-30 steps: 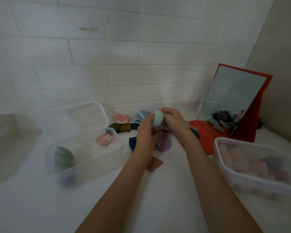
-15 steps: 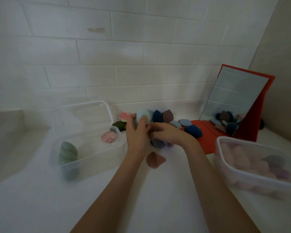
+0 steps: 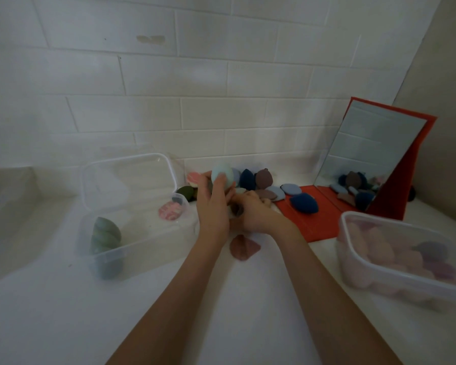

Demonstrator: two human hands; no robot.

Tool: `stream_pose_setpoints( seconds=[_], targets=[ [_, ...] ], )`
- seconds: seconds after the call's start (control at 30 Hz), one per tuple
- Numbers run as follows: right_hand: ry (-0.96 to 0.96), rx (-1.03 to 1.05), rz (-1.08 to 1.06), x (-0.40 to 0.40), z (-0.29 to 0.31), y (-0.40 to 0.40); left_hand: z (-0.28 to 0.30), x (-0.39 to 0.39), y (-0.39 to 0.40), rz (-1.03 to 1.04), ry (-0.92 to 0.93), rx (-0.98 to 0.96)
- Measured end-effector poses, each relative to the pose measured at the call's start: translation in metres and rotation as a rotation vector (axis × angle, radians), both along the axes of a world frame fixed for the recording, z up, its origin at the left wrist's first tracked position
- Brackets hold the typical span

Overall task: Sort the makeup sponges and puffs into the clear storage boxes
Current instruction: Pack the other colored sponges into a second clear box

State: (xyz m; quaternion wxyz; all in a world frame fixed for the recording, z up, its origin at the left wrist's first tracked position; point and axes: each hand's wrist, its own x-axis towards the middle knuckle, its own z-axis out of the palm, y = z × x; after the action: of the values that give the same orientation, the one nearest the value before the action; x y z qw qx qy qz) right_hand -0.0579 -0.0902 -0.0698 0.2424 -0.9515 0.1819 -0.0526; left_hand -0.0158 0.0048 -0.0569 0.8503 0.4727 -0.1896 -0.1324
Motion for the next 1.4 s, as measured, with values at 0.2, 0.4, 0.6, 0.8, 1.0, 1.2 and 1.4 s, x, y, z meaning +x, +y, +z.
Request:
stream_pose_setpoints(
  seconds=[0.2, 0.4, 0.6, 0.8, 1.0, 1.2, 1.4],
  targets=[
    [-0.417, 0.433, -0.146, -0.012, 0.006, -0.013, 0.000, 0.003, 0.002, 0.003, 0.019, 0.007],
    [-0.344, 0.369, -0.114, -0.014, 0.001, -0.022, -0.009, 0.009, -0.003, 0.012, 0.186, 0.026],
    [-0.312, -0.005, -0.151, -0.009, -0.003, -0.027, -0.010, 0.010, -0.001, -0.037, 0.348, 0.068],
    [-0.551, 0.263, -0.168, -0.008, -0.003, -0.031, -0.023, 0.010, 0.002, 0.014, 0.034, 0.221],
    [-0.396, 0.194, -0.343, -0.012, -0.015, -0.042, -0.029, 0.010, 0.001, 0.088, -0.145, 0.328],
    [-0.391, 0.266, -0.307, -0.013, -0.014, -0.043, -0.029, 0.008, 0.003, 0.103, -0.109, 0.336],
    [-0.508, 0.196, -0.398, -0.014, -0.015, -0.045, -0.028, 0.002, 0.007, 0.143, -0.183, 0.338]
  ],
)
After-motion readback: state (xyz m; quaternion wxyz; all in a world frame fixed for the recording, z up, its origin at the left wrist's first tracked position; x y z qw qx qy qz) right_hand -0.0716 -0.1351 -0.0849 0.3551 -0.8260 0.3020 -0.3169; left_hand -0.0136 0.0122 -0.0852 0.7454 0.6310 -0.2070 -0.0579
